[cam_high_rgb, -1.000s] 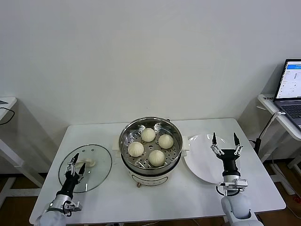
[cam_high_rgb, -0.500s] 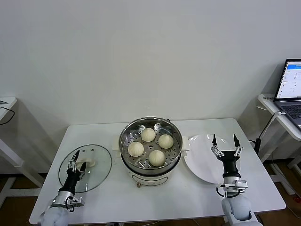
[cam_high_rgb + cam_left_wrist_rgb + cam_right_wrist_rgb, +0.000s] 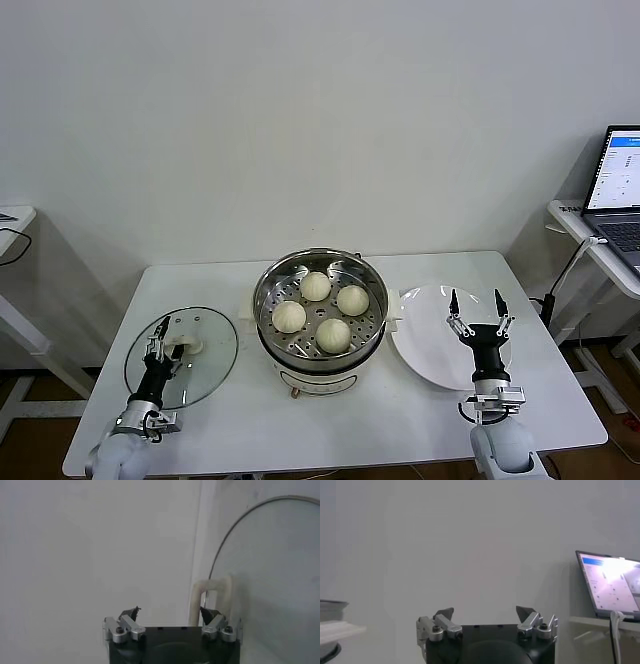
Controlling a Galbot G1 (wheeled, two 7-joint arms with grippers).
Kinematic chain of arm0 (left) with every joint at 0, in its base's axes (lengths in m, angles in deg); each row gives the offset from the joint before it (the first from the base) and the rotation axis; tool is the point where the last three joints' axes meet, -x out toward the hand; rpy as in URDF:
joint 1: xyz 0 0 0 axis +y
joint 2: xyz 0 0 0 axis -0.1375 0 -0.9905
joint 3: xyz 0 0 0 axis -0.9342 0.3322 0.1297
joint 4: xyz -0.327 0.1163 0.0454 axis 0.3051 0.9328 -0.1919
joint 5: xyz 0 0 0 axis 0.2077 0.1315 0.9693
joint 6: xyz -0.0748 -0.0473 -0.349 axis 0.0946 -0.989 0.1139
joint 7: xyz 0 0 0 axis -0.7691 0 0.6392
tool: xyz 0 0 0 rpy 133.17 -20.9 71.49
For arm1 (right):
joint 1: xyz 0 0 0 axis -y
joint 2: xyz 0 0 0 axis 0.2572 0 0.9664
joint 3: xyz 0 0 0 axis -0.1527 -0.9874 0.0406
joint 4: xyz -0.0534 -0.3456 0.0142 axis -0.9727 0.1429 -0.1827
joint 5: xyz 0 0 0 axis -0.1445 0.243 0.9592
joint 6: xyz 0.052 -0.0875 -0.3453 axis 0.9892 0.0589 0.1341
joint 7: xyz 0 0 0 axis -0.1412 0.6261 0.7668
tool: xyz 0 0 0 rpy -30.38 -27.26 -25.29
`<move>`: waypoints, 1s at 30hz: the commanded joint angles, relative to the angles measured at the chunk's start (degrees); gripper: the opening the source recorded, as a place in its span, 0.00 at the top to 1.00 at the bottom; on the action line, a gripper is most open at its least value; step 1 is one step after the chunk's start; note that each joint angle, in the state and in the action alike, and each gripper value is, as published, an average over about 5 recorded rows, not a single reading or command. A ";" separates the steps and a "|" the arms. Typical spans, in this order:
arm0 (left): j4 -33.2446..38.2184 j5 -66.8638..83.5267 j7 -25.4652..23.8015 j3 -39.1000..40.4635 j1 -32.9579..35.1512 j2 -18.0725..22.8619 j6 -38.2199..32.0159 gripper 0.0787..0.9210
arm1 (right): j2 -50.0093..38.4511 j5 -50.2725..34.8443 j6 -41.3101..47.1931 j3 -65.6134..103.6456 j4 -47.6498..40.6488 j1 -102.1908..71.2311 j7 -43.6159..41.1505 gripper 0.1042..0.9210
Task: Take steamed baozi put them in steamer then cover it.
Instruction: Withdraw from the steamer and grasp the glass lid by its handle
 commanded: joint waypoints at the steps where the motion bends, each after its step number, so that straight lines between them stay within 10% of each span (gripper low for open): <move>1: -1.64 -0.13 -0.61 0.12 -0.64 0.11 0.31 0.19 | -0.03 0.16 0.14 -0.04 0.06 -0.20 -0.15 0.12; 20: -0.63 -0.09 -0.98 -0.66 -0.43 0.40 0.36 0.83 | 0.08 0.22 0.24 0.08 -0.14 -0.48 -0.40 0.12; 30: 14.43 0.42 -1.12 -8.60 3.29 -2.47 1.76 0.86 | 0.10 0.20 0.15 0.39 -0.25 -0.41 -0.51 0.12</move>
